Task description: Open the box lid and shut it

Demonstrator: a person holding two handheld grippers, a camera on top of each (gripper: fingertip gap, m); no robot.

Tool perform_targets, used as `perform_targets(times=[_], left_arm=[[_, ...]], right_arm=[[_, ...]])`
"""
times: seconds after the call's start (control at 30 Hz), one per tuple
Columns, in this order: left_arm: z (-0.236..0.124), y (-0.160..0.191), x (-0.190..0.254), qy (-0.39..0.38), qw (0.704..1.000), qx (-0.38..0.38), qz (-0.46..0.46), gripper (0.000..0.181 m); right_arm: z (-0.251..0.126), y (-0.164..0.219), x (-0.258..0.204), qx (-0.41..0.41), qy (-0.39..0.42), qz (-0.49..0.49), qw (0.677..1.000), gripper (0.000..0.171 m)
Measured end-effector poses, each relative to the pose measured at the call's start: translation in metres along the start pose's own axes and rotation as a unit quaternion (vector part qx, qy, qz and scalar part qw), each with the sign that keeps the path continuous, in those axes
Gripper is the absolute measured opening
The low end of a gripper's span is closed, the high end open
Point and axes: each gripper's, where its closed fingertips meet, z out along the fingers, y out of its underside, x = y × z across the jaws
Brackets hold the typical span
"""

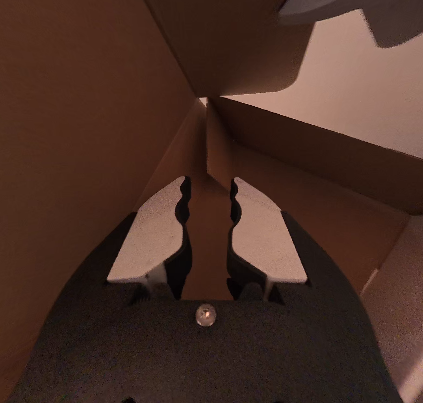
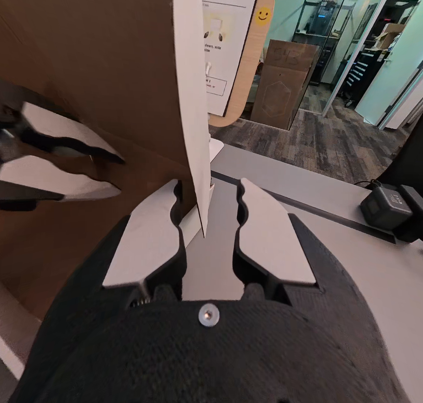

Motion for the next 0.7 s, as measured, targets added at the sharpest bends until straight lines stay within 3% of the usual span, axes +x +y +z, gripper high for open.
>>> perform_targets(times=[0.17,0.27,0.4,0.47,0.53,0.7], left_arm=[[0.039,-0.002,0.002,0.036,0.998,-0.034,-0.039,0.052],[0.053,-0.009,0.000,0.034,0.998,-0.027,-0.055,0.041],[0.073,0.002,0.003,0.023,0.997,-0.069,-0.033,0.040],[0.080,0.007,0.004,0.008,0.997,-0.074,-0.008,0.027],[0.082,0.009,0.006,0.003,0.996,-0.084,0.005,0.016],[0.080,0.010,0.005,0.024,0.995,-0.091,-0.043,0.010]], right_arm=[[0.004,-0.006,-0.008,0.009,0.004,-0.006,1.000,0.040],[0.006,-0.004,-0.008,-0.006,0.026,-0.023,0.999,0.032],[0.009,0.000,-0.008,-0.024,0.035,-0.034,0.999,0.015],[0.009,0.000,-0.010,-0.026,0.030,-0.039,0.998,0.003],[0.009,0.000,-0.008,-0.033,0.038,-0.043,0.998,0.003],[0.008,-0.001,-0.003,-0.041,0.036,-0.023,0.998,0.002]])
